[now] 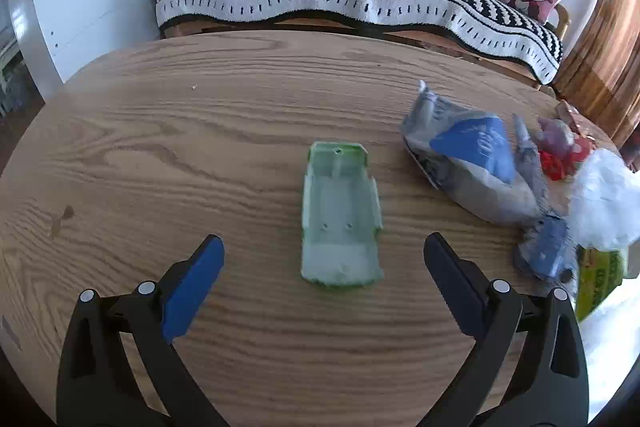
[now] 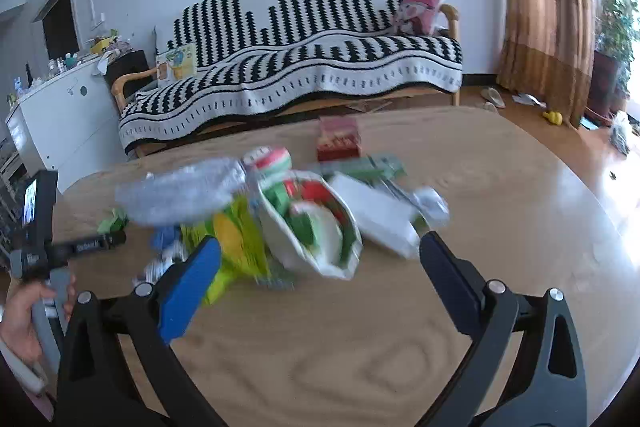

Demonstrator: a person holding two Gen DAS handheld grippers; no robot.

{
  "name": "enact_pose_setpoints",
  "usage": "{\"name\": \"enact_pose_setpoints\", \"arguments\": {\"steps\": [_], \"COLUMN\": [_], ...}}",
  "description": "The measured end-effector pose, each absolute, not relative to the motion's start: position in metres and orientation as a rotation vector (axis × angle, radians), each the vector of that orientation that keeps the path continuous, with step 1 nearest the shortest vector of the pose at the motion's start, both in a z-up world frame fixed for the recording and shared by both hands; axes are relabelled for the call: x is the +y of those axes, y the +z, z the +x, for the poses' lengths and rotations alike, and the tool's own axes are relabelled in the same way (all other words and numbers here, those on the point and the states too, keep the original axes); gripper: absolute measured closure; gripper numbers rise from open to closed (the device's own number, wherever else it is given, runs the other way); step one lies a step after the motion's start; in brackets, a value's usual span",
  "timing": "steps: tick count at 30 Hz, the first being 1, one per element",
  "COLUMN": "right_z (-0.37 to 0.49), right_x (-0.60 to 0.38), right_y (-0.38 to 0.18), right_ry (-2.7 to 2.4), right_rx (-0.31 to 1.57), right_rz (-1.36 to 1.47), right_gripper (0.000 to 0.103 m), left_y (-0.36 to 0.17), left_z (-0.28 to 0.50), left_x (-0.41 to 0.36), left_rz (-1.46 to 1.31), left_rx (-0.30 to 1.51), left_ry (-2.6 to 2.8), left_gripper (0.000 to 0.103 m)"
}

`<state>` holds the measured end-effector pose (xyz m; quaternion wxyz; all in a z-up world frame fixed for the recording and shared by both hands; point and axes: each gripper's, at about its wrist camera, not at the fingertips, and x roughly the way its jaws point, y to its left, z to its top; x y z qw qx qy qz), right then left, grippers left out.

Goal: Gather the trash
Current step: 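Return left gripper to table and grasp the green plastic tray, then grasp the white-green paper cup with the right gripper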

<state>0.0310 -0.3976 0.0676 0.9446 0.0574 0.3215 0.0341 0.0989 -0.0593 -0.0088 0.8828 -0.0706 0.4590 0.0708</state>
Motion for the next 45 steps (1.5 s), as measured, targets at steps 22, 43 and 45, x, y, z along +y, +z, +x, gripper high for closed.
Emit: {"name": "enact_pose_setpoints", "arguments": {"steps": [22, 43, 45], "right_z": [0.053, 0.057, 0.057], "right_x": [-0.375, -0.351, -0.350], "right_y": [0.067, 0.057, 0.057], "right_ry": [0.041, 0.111, 0.111], "right_rx": [0.603, 0.658, 0.659], "right_rz": [0.071, 0.126, 0.127], "right_gripper": [0.082, 0.082, 0.082], "left_y": [0.013, 0.017, 0.016], "left_z": [0.082, 0.077, 0.077], "left_x": [-0.054, -0.048, -0.046], "left_rz": [-0.154, -0.113, -0.121], "left_rx": [0.882, 0.852, 0.856], "left_ry": [-0.011, 0.027, 0.026], "left_gripper": [0.069, 0.069, 0.069]}}
